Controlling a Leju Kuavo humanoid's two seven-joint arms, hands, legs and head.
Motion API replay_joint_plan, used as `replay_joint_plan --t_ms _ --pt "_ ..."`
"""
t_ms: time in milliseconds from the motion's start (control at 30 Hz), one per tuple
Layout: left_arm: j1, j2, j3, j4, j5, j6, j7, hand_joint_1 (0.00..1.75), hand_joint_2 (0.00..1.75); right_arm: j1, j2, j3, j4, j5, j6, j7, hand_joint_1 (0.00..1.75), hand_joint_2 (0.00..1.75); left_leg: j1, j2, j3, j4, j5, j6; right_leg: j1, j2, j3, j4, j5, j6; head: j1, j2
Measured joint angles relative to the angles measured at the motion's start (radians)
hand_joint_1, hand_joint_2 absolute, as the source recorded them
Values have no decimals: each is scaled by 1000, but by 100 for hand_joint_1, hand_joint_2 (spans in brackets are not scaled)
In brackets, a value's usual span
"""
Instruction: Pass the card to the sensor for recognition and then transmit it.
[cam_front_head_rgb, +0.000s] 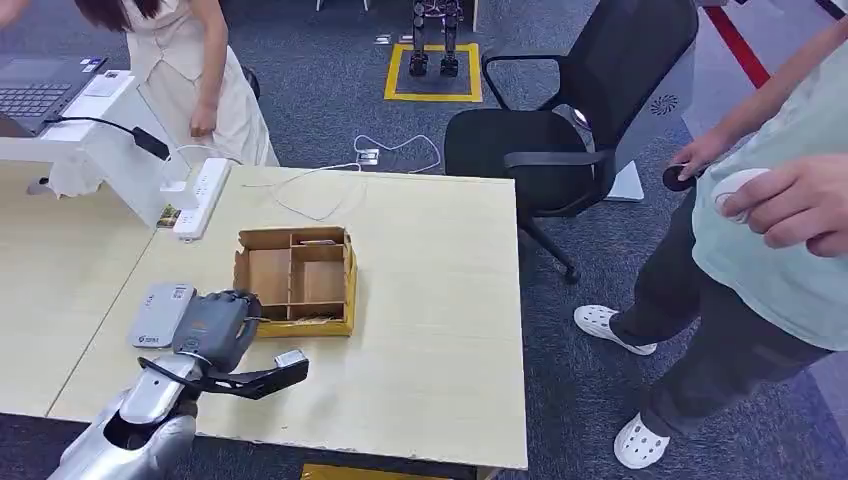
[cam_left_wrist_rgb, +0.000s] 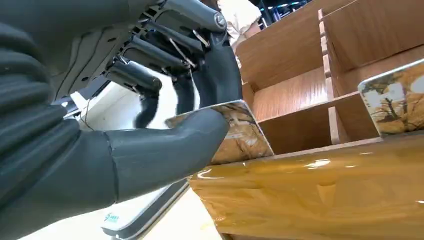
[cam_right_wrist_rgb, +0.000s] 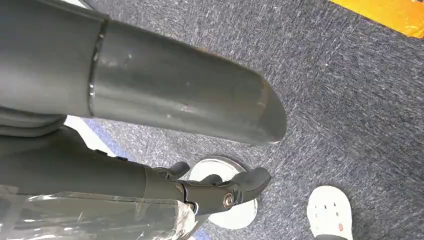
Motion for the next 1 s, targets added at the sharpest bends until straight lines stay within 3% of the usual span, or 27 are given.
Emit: replay_joint_plan --t_ms 233,267,300,467,700,1000 --pt "-1 0 2 0 0 1 -3 175 175 0 2 -1 0 1 0 0 0 0 0 0 0 0 0 0 0 0 0 0 0 0 0 0" --pt "-1 0 2 1 2 4 -9 175 0 0 2 -1 0 2 1 -2 0 0 0 0 0 0 0 0 0 0 0 0 0 0 0 0" --pt "-1 0 2 1 2 7 -12 175 175 0 2 -2 0 3 2 -2 0 0 0 0 0 0 0 0 0 0 0 0 0 0 0 0" --pt "0 1 3 11 38 75 -68 175 175 -1 2 -6 0 9 5 -7 0 0 0 0 0 0 0 0 0 0 0 0 0 0 0 0" --pt "-1 0 24 16 65 156 -86 175 175 -1 3 -10 2 8 3 -11 0 0 0 0 0 0 0 0 0 0 0 0 0 0 0 0" --pt "-9 10 53 12 98 159 -102 175 175 0 3 -10 2 7 2 -18 0 0 0 0 0 0 0 0 0 0 0 0 0 0 0 0"
